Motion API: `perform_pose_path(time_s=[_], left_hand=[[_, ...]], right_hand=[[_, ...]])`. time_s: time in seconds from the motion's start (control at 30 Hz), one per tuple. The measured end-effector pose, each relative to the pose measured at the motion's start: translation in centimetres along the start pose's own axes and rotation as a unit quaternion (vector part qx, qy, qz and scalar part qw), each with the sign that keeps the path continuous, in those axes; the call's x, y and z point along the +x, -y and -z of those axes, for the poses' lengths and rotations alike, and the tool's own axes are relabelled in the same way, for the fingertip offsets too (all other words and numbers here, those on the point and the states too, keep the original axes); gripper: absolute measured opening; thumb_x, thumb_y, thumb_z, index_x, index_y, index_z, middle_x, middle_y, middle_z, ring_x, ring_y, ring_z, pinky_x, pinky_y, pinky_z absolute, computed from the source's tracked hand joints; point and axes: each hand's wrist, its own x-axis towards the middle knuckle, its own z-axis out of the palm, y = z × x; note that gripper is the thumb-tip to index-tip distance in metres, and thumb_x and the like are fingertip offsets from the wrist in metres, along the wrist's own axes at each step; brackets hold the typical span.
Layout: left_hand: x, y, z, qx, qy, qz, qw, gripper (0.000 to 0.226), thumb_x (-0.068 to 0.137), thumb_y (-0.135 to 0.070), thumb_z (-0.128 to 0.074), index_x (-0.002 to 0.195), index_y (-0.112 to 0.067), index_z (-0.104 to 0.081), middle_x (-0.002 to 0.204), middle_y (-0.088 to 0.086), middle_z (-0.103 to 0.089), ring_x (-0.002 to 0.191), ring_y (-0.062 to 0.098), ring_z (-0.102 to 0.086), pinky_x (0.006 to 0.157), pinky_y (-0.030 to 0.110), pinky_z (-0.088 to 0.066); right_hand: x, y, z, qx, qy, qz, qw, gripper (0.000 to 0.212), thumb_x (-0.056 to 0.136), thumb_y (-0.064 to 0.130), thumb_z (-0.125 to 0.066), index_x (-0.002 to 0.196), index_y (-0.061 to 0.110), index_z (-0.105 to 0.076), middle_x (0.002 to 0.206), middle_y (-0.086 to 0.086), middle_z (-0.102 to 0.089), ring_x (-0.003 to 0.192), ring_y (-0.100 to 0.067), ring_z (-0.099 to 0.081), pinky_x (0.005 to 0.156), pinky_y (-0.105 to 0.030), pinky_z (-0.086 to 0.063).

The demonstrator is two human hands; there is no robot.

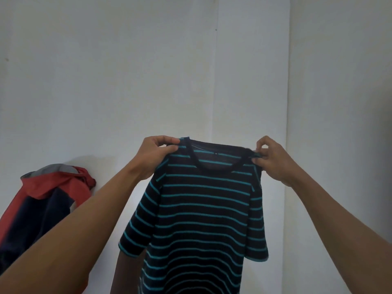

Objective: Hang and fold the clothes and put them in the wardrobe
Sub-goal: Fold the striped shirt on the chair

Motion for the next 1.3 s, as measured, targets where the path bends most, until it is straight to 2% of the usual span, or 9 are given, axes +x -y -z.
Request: perform_pose_path(time_s=[0.1, 0.23, 0.33, 0.5, 0.67, 0.93, 1.1, 1.23, 1.3], left_hand=[[0.4, -0.1, 0.8, 0.111, 0.010, -0.018, 0.994, 0.014, 0.091, -0.007, -0.069, 0.093, -0.017, -0.079, 0.105, 0.003, -0.075, 0.099, 0.018, -0.071, 0.086, 0.031, -0.059], [0.4, -0.1, 1.8, 0.190, 0.004, -0.025, 0.982, 0.016, 0.094, -0.008, -0.066, 0.096, -0.018, -0.078, 0.098, 0.001, -0.074, 0.093, 0.018, -0.071, 0.084, 0.029, -0.060], [0.6, 0.1, 2.9, 0.232, 0.025, -0.030, 0.972, 0.022, 0.095, -0.005, -0.064, 0.091, -0.020, -0.080, 0.105, -0.001, -0.073, 0.098, 0.019, -0.069, 0.088, 0.032, -0.059], [0.8, 0.5, 3.4, 0.347, 0.075, -0.001, 0.935, 0.027, 0.095, -0.005, -0.061, 0.091, -0.023, -0.081, 0.107, -0.005, -0.071, 0.102, 0.017, -0.065, 0.097, 0.035, -0.054], [0.5, 0.7, 2.0, 0.485, 0.052, 0.023, 0.872, 0.029, 0.087, 0.002, -0.061, 0.090, -0.019, -0.081, 0.101, -0.005, -0.069, 0.097, 0.019, -0.063, 0.090, 0.037, -0.055], [0.1, 1.7, 2.0, 0.403, 0.036, 0.050, 0.913, 0.031, 0.084, 0.015, -0.061, 0.091, -0.014, -0.071, 0.093, 0.004, -0.066, 0.083, 0.027, -0.073, 0.074, 0.035, -0.060], [0.2, 1.2, 2.4, 0.315, 0.040, -0.009, 0.948, 0.035, 0.093, 0.007, -0.044, 0.095, -0.015, -0.070, 0.107, 0.000, -0.064, 0.093, 0.020, -0.062, 0.073, 0.021, -0.050], [-0.3, 0.3, 1.4, 0.106, 0.023, -0.014, 0.994, 0.027, 0.089, 0.008, -0.059, 0.109, -0.010, -0.064, 0.109, 0.010, -0.065, 0.098, 0.024, -0.068, 0.079, 0.028, -0.060], [-0.4, 0.0, 0.7, 0.089, 0.020, -0.048, 0.995, 0.034, 0.085, 0.008, -0.067, 0.114, -0.009, -0.061, 0.110, 0.008, -0.063, 0.098, 0.022, -0.067, 0.080, 0.028, -0.060]], right_hand=[[0.5, 0.2, -0.2, -0.103, -0.003, 0.034, 0.994, 0.036, 0.090, -0.010, -0.051, 0.070, 0.016, -0.064, 0.086, -0.009, -0.073, 0.081, -0.029, -0.070, 0.078, -0.047, -0.060], [0.9, -0.2, 0.0, -0.186, 0.012, 0.035, 0.982, 0.050, 0.084, -0.017, -0.048, 0.055, 0.020, -0.066, 0.088, 0.007, -0.069, 0.086, -0.016, -0.066, 0.080, -0.021, -0.054], [0.8, -0.2, 0.1, -0.267, 0.064, 0.022, 0.961, 0.049, 0.092, -0.010, -0.049, 0.069, 0.026, -0.074, 0.101, 0.005, -0.071, 0.095, -0.014, -0.065, 0.074, -0.003, -0.042], [0.8, 0.4, -0.9, -0.325, 0.089, -0.031, 0.941, 0.039, 0.095, 0.004, -0.054, 0.086, 0.035, -0.076, 0.109, 0.005, -0.070, 0.084, -0.015, -0.065, 0.081, -0.030, -0.056], [0.4, 1.6, -3.2, -0.250, 0.090, -0.135, 0.954, 0.031, 0.091, -0.010, -0.054, 0.094, 0.014, -0.073, 0.094, -0.014, -0.071, 0.068, -0.024, -0.074, 0.068, -0.033, -0.062], [0.0, 1.2, -3.9, -0.238, 0.039, -0.085, 0.967, 0.048, 0.093, -0.007, -0.042, 0.070, 0.022, -0.073, 0.101, -0.001, -0.062, 0.086, -0.017, -0.060, 0.065, -0.020, -0.045], [0.0, 1.2, -3.7, -0.036, 0.004, -0.078, 0.996, 0.038, 0.100, 0.002, -0.039, 0.079, 0.010, -0.070, 0.099, -0.009, -0.070, 0.096, -0.030, -0.067, 0.075, -0.031, -0.056], [0.0, 1.9, -4.4, 0.150, -0.042, -0.062, 0.986, 0.007, 0.090, 0.001, -0.061, 0.097, -0.002, -0.062, 0.094, -0.015, -0.066, 0.088, -0.028, -0.067, 0.086, -0.047, -0.060], [0.1, 2.3, -4.9, 0.167, -0.035, -0.044, 0.984, 0.030, 0.080, -0.002, -0.076, 0.104, 0.001, -0.058, 0.098, -0.013, -0.066, 0.088, -0.027, -0.069, 0.080, -0.042, -0.062]])
